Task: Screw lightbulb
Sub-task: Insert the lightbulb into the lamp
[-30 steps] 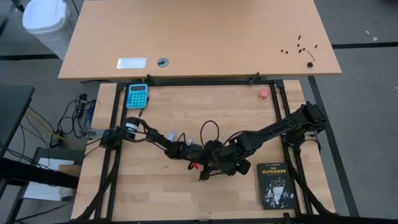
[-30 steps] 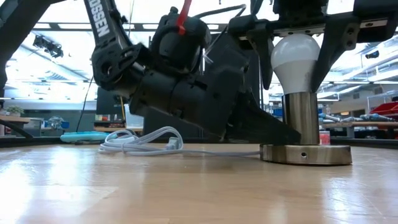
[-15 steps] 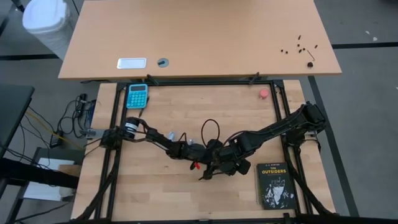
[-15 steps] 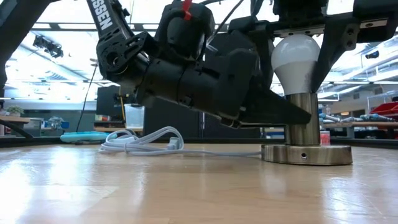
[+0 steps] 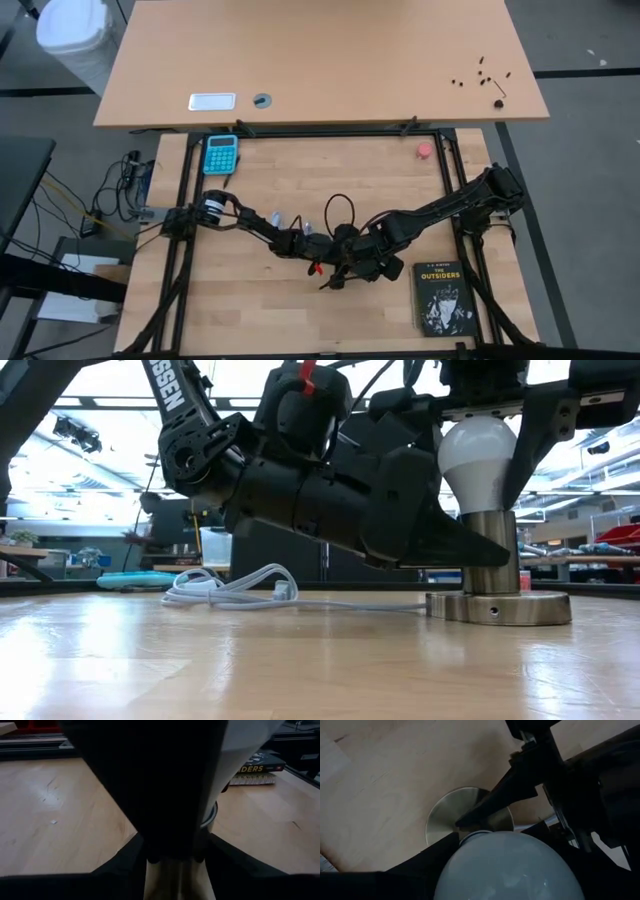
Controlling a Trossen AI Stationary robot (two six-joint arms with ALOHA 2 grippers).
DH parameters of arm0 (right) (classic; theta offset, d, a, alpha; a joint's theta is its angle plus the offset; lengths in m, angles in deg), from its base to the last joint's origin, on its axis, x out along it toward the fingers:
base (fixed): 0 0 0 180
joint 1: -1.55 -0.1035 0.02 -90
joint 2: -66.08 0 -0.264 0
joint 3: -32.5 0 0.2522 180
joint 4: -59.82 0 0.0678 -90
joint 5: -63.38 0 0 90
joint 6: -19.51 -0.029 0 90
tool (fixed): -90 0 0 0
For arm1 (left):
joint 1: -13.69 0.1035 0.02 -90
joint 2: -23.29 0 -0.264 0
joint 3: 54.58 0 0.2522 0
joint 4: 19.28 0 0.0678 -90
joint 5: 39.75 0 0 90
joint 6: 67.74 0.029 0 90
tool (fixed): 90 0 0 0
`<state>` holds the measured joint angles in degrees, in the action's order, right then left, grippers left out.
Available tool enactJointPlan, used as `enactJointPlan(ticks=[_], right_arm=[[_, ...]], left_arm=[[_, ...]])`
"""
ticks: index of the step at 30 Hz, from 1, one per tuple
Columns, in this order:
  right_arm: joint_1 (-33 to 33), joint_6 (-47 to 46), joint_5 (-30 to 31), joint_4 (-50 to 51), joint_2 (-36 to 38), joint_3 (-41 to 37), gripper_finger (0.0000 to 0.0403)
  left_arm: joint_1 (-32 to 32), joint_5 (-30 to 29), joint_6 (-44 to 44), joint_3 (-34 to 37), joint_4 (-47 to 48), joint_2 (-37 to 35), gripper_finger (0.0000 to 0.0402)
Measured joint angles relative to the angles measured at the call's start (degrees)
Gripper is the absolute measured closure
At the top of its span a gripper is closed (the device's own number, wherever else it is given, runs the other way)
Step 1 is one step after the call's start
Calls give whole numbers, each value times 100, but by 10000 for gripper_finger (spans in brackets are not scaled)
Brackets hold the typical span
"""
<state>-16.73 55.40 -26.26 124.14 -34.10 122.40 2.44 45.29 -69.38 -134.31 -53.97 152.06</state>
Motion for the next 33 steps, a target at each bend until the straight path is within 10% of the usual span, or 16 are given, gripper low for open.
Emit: enactJointPlan(ticks=[33], right_arm=[[44,-2799,-192,49,-2,0,137]], left_arm=[[-11,-84,-158,-2,9,-2,225]])
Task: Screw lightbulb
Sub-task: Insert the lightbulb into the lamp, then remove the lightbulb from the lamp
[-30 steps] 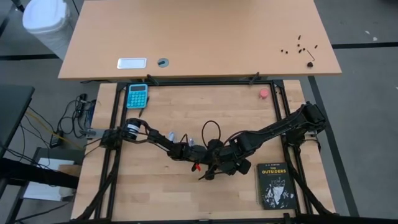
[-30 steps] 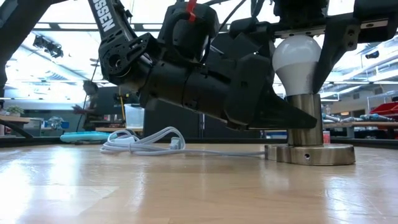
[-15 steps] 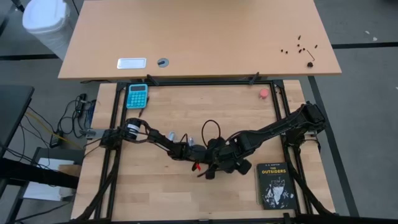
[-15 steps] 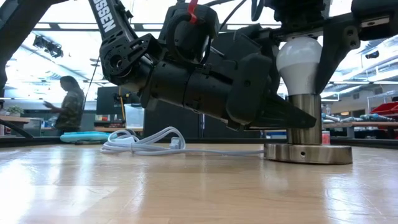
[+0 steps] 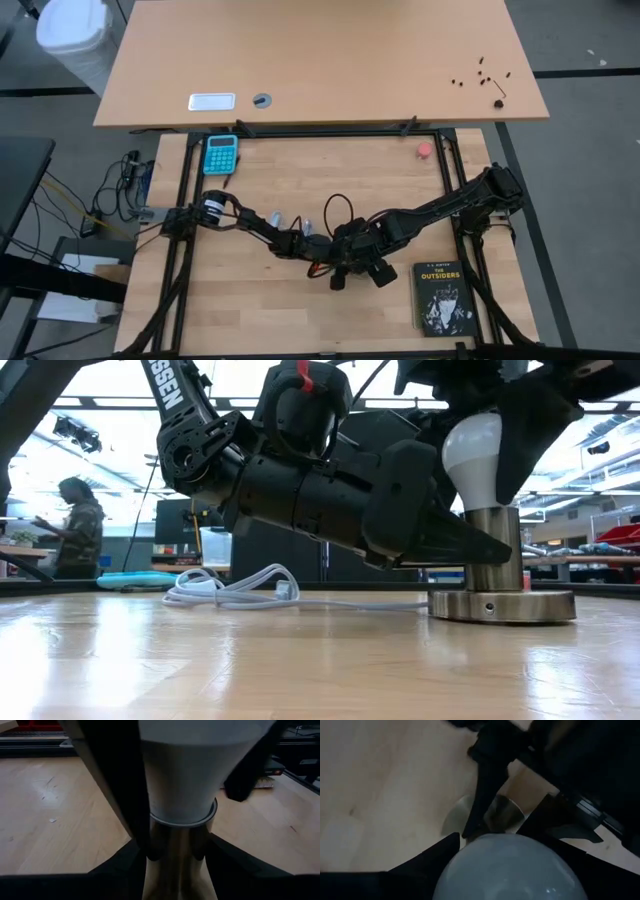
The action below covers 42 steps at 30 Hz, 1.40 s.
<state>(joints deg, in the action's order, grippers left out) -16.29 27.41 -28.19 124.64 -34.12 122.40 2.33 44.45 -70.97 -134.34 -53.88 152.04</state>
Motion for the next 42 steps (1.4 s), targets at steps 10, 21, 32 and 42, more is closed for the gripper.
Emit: enactJointPlan(ticks=[10,21,32,42], right_arm=[[37,-1274,2,-224,0,0,131],[31,-802,-74,-188,70,0,89],[-121,-835,306,-299,540,13,64],[-167,-1093,579,-45,453,15,67]], left_arm=[[4,-107,-2,4,31,0,225],[9,-124,-11,4,38,0,224],[20,-159,-26,4,61,0,224],[15,-142,-48,4,72,0,224]])
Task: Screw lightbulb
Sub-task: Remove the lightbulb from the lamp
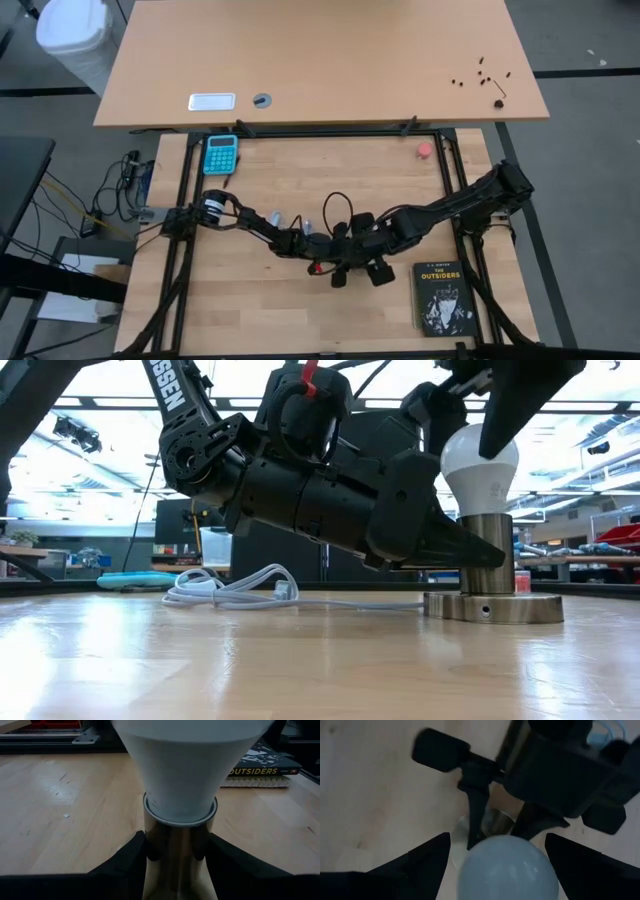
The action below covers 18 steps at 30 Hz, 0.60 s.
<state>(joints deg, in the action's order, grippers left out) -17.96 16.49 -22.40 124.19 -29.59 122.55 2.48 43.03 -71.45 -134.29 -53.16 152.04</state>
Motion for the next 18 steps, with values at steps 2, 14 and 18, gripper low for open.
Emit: enactJointPlan(ticks=[2,14,18], right_arm=[[20,-5,86,34,-38,-4,66],[121,-227,101,159,-162,-35,66],[176,-451,112,66,-290,-120,67]], left_arm=[[-2,-11,-2,0,0,0,224],[-4,-62,-96,0,28,0,224],[-5,-108,-100,-2,54,-2,224]])
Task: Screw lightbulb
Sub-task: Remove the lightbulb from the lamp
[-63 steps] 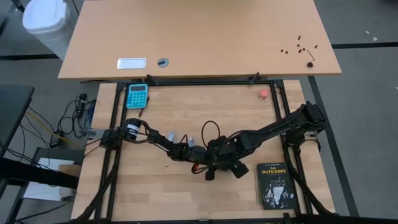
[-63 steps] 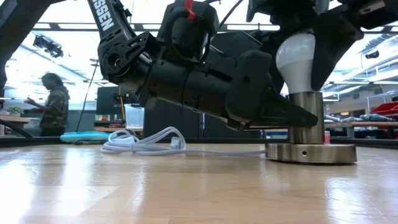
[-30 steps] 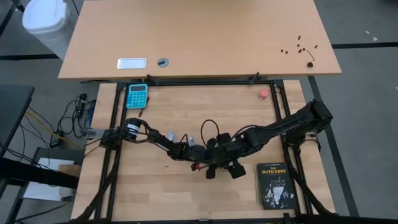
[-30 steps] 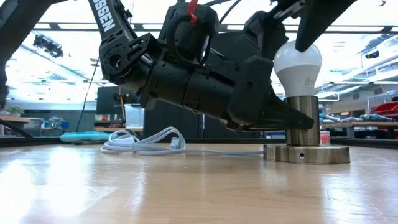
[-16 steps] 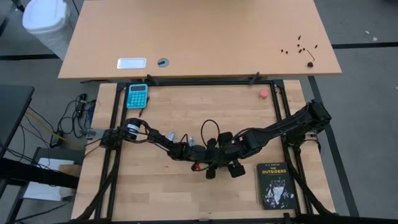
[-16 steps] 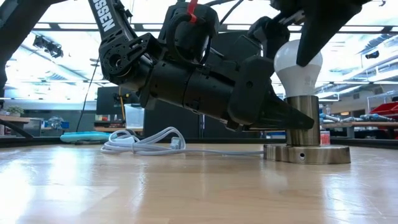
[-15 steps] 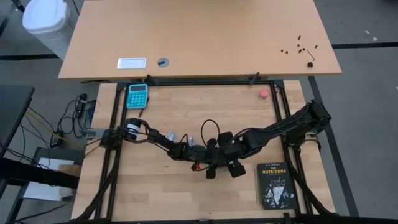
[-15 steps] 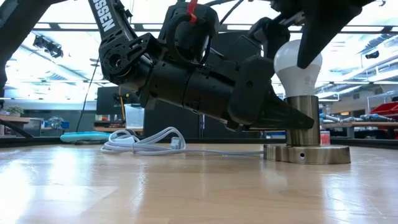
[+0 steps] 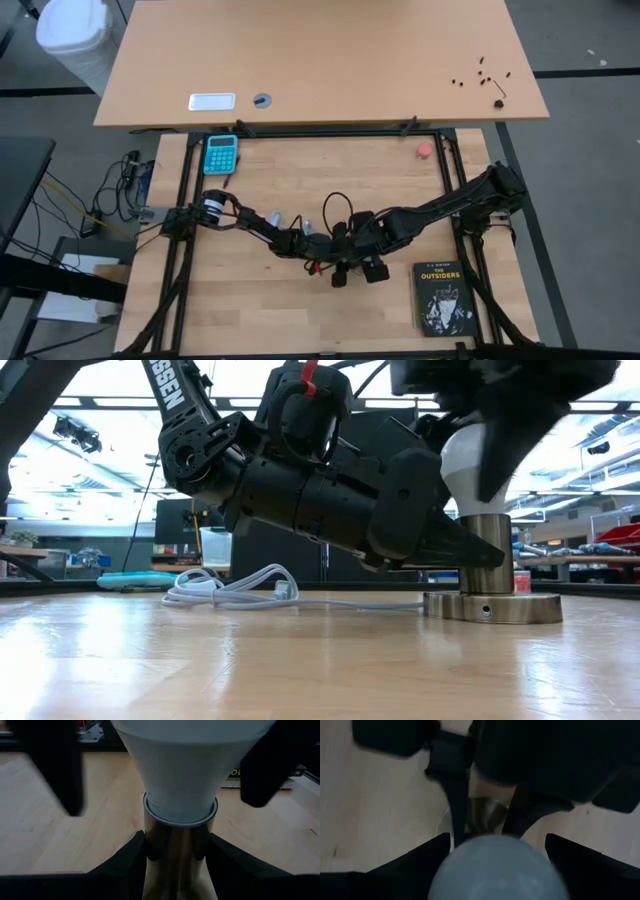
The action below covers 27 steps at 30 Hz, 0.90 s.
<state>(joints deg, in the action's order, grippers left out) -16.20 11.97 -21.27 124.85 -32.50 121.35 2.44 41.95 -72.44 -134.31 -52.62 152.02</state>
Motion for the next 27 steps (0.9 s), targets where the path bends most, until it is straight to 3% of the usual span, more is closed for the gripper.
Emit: enactJointPlan(ticks=[6,16,22,27], right_arm=[[0,-42,88,-33,8,4,78],[-4,40,-69,-65,8,-26,147],[-47,427,-118,-23,8,-26,137],[-129,1441,-240,83,8,-28,113]], left_arm=[[5,-37,-8,0,27,-4,224],[5,-61,-8,0,34,-4,224],[5,-61,23,-2,58,-4,224],[9,223,188,-2,84,-4,224]])
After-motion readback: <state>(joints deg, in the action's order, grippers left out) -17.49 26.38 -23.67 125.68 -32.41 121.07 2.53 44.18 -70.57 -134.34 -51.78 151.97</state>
